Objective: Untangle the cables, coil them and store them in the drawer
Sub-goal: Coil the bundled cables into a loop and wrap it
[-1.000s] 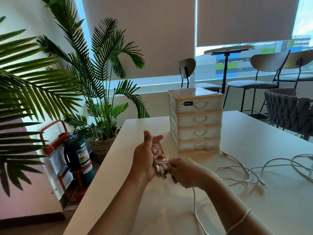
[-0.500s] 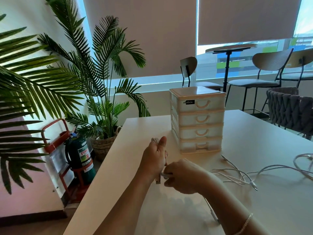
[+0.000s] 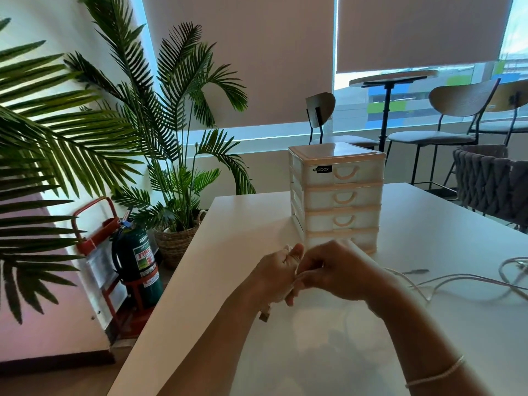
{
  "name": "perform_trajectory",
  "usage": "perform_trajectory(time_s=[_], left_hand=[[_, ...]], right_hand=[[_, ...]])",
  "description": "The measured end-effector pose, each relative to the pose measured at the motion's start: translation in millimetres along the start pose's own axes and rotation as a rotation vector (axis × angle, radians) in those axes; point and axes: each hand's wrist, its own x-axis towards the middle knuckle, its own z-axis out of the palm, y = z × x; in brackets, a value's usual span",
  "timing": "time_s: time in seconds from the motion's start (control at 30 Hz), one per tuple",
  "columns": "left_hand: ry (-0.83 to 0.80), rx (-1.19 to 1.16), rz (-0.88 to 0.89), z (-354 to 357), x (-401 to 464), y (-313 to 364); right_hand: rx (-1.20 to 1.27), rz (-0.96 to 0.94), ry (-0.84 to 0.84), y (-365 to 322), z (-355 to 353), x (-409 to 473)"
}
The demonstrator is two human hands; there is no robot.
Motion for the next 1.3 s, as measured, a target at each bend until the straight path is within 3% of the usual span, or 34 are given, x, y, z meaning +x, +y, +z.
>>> perform_trajectory(time_s=[0.23,0.4,0.5,0.67,0.8,1.0,1.17,1.3], left_hand=[[-0.356,-0.132,-0.038,0,-2,-8],[-0.418,-0.113,0.083,-3,-5,-9],[-0.46,-0.146,0.117,-5,-10,-4],[-0.3,-0.149,0.06,-13,-12,-3],[-0.291,-0.284,0.014,-18,-13,-2],[-0.274,-0.33,-0.005,-20,-12,-5],[-0.217,-0.309,0.005,-24,-11,-8],[-0.163,-0.272,0.019,-23,-11,-7]], right_hand=[[0.212,0.009,0.016,12,-10,-5],[0.315,0.03,-0.026,21,-18,-8],[0.282,0.06,0.04,28,-20,-7],[0.294,0.116,0.201,38,-19,-5],[0.38,0.165,0.315,44,-18,-4],[0.435,0.206,0.242,46,-16,-3],[0.263,0.269,0.302,53,-14,0],[0.26,0.287,0.391,55,-13,1]])
